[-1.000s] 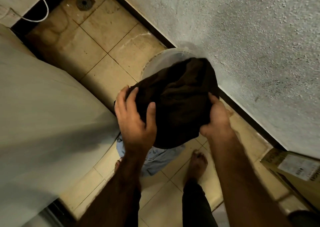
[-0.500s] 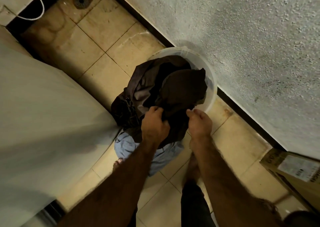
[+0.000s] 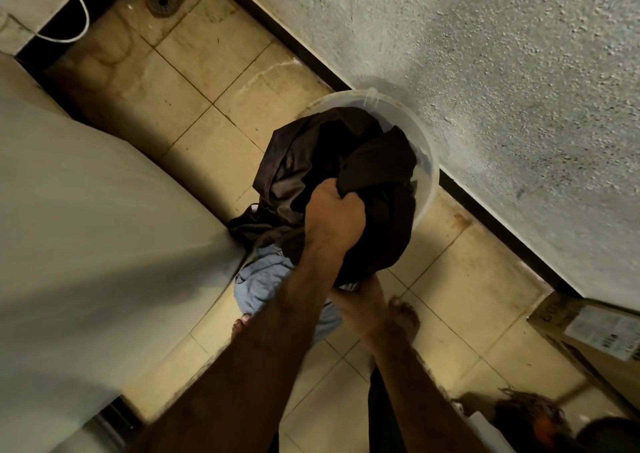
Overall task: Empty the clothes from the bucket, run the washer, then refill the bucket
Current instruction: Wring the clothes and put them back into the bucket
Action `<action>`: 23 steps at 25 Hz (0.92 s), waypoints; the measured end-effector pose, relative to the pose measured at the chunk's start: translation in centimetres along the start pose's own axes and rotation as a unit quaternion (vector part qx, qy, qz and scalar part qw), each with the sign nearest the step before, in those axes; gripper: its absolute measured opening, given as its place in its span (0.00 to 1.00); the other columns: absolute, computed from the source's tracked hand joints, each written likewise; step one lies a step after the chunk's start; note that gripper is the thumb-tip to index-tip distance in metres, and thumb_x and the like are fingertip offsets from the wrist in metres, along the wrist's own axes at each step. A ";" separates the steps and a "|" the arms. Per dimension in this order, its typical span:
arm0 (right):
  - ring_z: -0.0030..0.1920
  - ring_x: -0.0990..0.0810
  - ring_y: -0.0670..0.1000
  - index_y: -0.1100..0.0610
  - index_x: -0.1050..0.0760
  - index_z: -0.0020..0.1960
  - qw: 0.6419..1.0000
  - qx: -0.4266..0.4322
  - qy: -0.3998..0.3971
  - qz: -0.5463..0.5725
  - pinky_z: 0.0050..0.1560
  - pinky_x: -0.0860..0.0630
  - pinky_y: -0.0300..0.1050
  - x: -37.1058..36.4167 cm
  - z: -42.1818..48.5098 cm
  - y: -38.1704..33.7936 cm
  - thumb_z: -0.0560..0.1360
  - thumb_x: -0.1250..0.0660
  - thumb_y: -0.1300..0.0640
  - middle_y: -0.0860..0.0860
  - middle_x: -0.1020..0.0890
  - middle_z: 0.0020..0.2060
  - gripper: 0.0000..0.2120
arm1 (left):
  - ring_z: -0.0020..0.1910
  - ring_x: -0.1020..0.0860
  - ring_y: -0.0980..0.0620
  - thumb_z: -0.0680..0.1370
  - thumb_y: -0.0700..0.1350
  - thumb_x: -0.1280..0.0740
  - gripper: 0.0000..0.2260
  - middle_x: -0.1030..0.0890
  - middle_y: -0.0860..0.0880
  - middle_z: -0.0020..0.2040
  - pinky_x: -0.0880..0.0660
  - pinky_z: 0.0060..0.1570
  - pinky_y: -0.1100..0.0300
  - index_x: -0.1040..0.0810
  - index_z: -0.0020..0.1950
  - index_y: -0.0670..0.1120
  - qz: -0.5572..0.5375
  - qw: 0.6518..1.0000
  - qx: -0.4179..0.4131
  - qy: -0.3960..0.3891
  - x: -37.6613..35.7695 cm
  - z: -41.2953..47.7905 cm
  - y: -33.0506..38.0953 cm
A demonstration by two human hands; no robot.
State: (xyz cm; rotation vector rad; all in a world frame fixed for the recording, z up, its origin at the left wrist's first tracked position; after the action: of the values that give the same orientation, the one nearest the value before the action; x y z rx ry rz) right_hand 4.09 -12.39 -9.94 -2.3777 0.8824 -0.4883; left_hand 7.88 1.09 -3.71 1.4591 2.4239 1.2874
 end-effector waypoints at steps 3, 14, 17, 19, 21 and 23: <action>0.58 0.18 0.51 0.58 0.24 0.67 0.995 0.032 0.071 0.066 0.42 0.27 0.24 1.0 0.6 -3.2 0.77 0.27 0.61 0.50 0.17 0.57 0.19 | 0.34 0.27 0.52 0.82 0.46 0.37 0.07 0.25 0.49 0.39 0.30 0.33 0.60 0.25 0.53 0.42 0.017 0.999 -0.043 0.000 -0.2 0.6 1.0; 0.53 0.15 0.65 0.56 0.20 0.65 0.924 -0.175 0.066 0.334 0.55 0.18 0.66 3.8 4.8 -7.9 0.74 0.30 0.50 0.61 0.15 0.56 0.21 | 0.52 0.18 0.57 0.74 0.69 0.33 0.23 0.16 0.57 0.50 0.22 0.58 0.48 0.20 0.57 0.52 0.207 0.959 -0.193 -0.003 4.1 -1.3 -10.4; 0.57 0.16 0.62 0.54 0.22 0.68 0.918 -0.161 0.059 0.356 0.59 0.19 0.61 4.1 6.1 -7.9 0.74 0.27 0.45 0.59 0.16 0.59 0.25 | 0.36 0.18 0.51 0.79 0.58 0.33 0.14 0.19 0.53 0.34 0.22 0.43 0.55 0.23 0.40 0.50 0.229 0.966 -0.119 0.018 4.4 -1.1 -10.3; 0.57 0.16 0.60 0.51 0.23 0.69 0.925 -0.114 0.058 0.358 0.61 0.20 0.60 4.4 5.4 -8.3 0.71 0.25 0.38 0.56 0.16 0.60 0.30 | 0.30 0.22 0.52 0.80 0.54 0.34 0.16 0.22 0.51 0.30 0.29 0.31 0.59 0.26 0.35 0.48 0.197 0.976 -0.092 0.029 4.4 -1.3 -8.7; 0.55 0.15 0.57 0.51 0.23 0.69 0.948 -0.085 0.086 0.294 0.59 0.18 0.58 4.3 4.0 -7.8 0.68 0.28 0.31 0.54 0.15 0.59 0.36 | 0.30 0.21 0.47 0.80 0.54 0.34 0.20 0.20 0.44 0.32 0.27 0.32 0.56 0.25 0.36 0.41 0.153 0.986 -0.066 0.017 3.8 -1.1 -7.1; 0.55 0.16 0.54 0.52 0.22 0.67 0.961 -0.074 0.116 0.238 0.60 0.19 0.54 3.5 1.8 -6.5 0.73 0.34 0.29 0.53 0.15 0.58 0.34 | 0.34 0.20 0.42 0.80 0.55 0.34 0.21 0.18 0.39 0.37 0.26 0.34 0.56 0.23 0.41 0.37 0.064 0.998 0.012 -0.013 3.2 -0.6 -5.7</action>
State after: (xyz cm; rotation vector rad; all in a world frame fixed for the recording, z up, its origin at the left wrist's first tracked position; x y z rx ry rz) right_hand 10.64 -9.94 -6.91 -2.1512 1.5947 -0.5230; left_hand 1.71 1.88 -5.90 1.6508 2.3743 1.2570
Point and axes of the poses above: each hand's wrist, its own z-axis towards the middle knuckle, its own x-axis out of the back of the hand, y = z × x, the point moved 4 cm from there along z, towards the middle knuckle
